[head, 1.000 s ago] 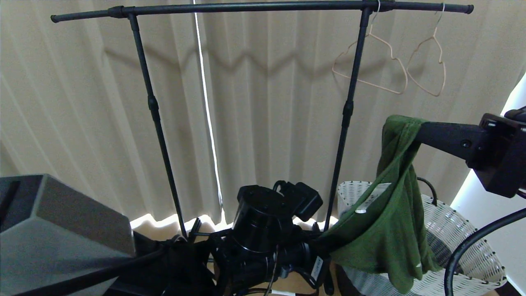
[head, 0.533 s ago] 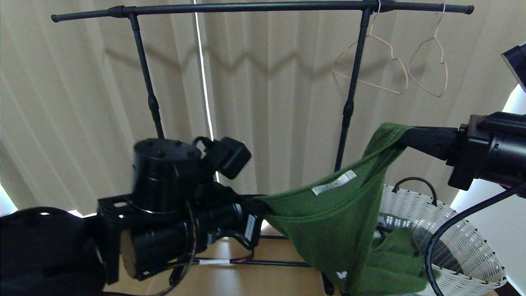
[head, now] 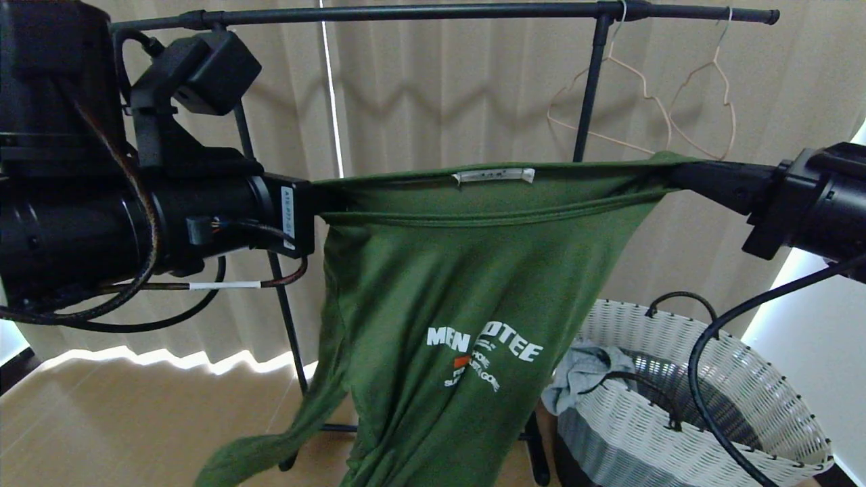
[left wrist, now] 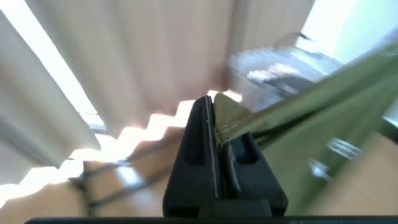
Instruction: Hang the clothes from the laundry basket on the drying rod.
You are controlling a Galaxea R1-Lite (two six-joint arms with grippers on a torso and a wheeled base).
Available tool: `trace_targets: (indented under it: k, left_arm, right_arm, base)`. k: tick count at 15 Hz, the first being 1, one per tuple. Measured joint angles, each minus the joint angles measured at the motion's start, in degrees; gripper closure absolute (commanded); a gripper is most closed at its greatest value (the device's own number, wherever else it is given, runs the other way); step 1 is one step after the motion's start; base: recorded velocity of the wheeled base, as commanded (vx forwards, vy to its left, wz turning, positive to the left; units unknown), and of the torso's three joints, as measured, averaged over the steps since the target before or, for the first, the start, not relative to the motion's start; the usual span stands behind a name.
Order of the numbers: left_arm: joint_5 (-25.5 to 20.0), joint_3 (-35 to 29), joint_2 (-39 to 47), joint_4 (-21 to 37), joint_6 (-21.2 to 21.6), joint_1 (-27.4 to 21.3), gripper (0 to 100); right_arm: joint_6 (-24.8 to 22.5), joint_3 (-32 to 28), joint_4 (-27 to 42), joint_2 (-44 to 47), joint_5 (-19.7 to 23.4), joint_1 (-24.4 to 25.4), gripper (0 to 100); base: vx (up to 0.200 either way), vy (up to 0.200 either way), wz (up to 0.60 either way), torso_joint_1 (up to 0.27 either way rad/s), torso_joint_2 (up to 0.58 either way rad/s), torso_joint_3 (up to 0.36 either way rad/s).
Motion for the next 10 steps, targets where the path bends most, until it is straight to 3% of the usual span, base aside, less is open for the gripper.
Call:
trace_targets:
  k: [2,10]
  left_arm:
    - [3.58,-0.94,0.60,0.02,1.01,0.39,100]
    - [4.28,-5.01,1.65,0.18,0.55,-2.23,100]
  right_arm:
    - [0.00,-0.85,-1.41,1.55,0.05,-0.78,100]
    - [0.02,-4.46,-1.56,4.91,-0.22,-3.64,100]
  base:
    - [0.000,0.000,0.00,0.000,0.00,0.000]
    - [0.000,0.000,0.00,0.000,0.00,0.000]
